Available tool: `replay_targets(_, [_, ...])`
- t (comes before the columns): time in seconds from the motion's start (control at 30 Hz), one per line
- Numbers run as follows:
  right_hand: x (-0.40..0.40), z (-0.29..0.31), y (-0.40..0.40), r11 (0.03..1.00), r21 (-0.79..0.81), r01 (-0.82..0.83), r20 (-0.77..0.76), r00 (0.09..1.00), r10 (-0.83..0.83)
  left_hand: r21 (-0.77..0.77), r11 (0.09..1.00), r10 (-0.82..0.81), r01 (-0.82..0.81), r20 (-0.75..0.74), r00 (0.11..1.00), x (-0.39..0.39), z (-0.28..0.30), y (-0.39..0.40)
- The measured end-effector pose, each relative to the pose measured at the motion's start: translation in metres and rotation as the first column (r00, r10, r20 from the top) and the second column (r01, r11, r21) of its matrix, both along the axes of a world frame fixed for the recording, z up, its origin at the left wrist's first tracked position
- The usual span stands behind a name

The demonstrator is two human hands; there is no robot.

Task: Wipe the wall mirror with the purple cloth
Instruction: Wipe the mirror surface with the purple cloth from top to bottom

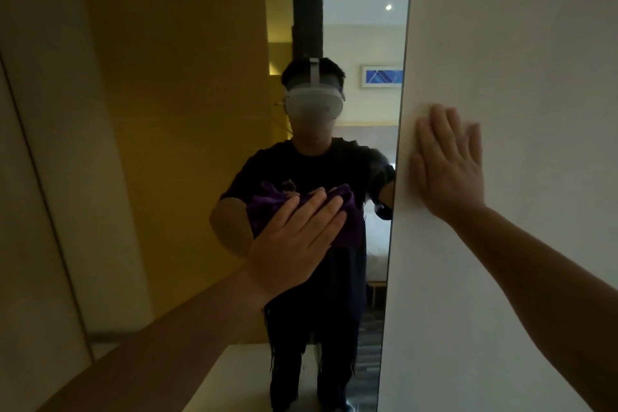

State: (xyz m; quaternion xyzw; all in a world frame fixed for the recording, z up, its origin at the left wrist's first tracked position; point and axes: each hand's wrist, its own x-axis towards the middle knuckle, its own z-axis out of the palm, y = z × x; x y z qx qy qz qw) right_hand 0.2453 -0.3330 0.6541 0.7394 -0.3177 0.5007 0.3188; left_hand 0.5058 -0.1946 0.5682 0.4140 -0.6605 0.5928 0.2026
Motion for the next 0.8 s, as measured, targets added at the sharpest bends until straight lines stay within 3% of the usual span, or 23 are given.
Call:
replay_targets(0.13, [-0.006,0.001,0.001,0.994,0.087,0.069,-0.061,0.996,-0.064,0.001,1.000,-0.027,0.027,-0.010,1.000,0.005,-0.017,0.002])
replay_targets(0.3, [-0.006,0.002,0.002,0.985,0.116,0.129,-0.110,0.987,-0.116,0.012,0.997,-0.079,0.080,-0.072,0.994,-0.009,0.009,0.009])
replay_targets(0.47, [-0.007,0.001,0.000,0.984,0.119,0.135,-0.138,0.983,-0.118,-0.107,0.977,-0.204,0.186,-0.196,0.959,-0.039,0.109,-0.005])
replay_targets(0.63, [-0.009,0.000,-0.004,0.987,0.107,0.123,-0.135,0.985,-0.108,-0.189,0.979,-0.111,0.072,-0.205,0.973,-0.066,0.234,-0.032])
replay_targets(0.8, [-0.007,-0.004,-0.013,0.992,0.031,0.122,-0.121,0.986,-0.117,-0.135,0.991,-0.005,-0.020,-0.178,0.984,-0.082,0.262,-0.041])
